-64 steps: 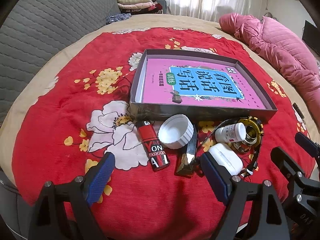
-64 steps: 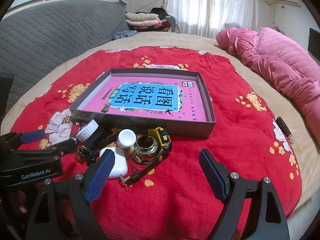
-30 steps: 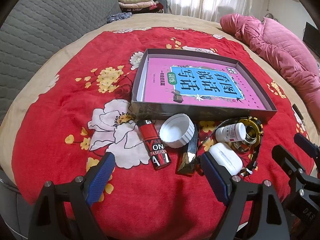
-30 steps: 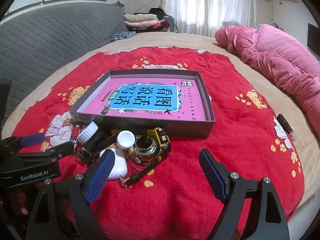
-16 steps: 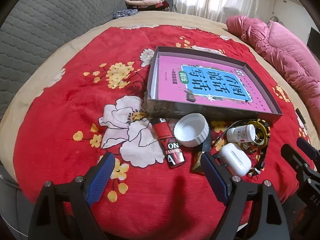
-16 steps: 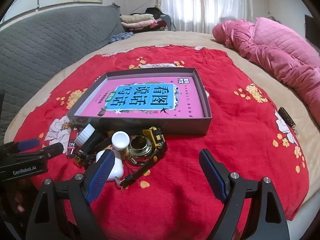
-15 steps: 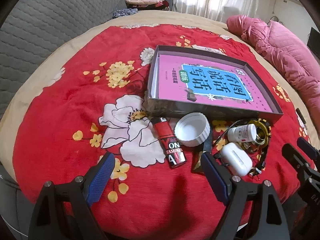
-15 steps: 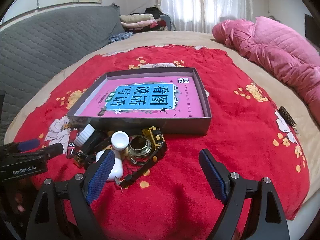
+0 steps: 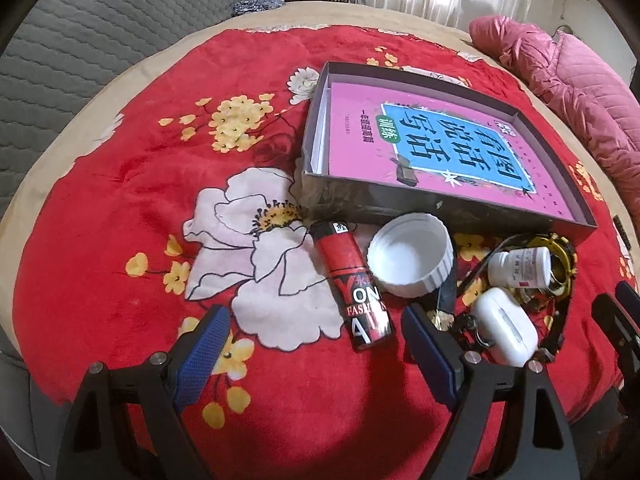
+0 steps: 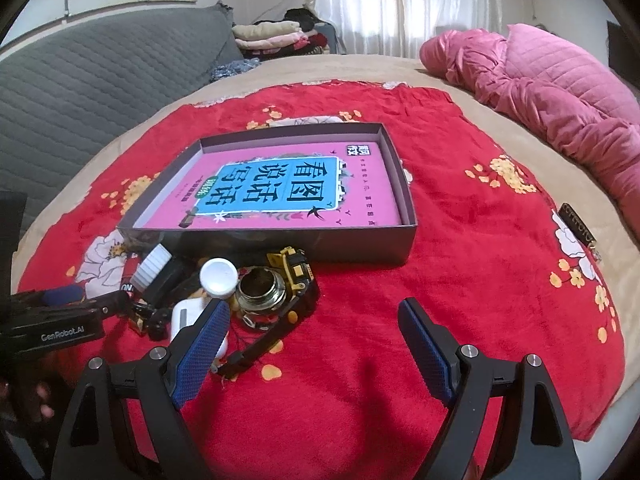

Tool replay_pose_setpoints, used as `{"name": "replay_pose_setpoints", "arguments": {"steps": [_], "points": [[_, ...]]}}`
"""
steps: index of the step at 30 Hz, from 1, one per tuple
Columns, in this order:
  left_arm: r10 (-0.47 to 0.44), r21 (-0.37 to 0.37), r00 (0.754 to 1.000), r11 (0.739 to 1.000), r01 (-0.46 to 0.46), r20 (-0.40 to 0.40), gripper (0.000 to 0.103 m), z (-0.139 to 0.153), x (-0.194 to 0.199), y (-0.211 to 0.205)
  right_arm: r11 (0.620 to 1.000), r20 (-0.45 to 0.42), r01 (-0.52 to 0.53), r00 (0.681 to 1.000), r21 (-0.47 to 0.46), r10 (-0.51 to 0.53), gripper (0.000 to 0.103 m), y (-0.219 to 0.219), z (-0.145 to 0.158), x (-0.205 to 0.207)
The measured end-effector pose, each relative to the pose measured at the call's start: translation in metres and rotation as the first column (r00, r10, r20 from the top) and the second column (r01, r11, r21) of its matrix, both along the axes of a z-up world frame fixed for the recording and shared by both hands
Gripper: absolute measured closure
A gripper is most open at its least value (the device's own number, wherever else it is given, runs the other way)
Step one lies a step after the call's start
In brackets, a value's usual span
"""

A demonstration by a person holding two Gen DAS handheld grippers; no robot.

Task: Organize rigid objects
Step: 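Grasp the red lighter with the left gripper while the right gripper grasps the black watch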

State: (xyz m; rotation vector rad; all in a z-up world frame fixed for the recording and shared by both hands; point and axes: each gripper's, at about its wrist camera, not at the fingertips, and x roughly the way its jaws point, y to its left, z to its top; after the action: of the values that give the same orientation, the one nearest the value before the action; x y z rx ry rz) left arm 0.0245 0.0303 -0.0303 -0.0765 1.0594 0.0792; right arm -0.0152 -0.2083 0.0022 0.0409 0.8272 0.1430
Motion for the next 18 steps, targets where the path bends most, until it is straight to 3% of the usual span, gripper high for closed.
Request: {"name": "replay_pose_setpoints", "arguments": {"steps": [18], "points": [[-0.003,0.071,1.000,0.997,0.004,-0.018,0.016,-0.015,0.011,0.000,0.995,-0.035,0.020,0.999,-0.093,-0.024,0.016,-0.005,-0.023,0.028]]}}
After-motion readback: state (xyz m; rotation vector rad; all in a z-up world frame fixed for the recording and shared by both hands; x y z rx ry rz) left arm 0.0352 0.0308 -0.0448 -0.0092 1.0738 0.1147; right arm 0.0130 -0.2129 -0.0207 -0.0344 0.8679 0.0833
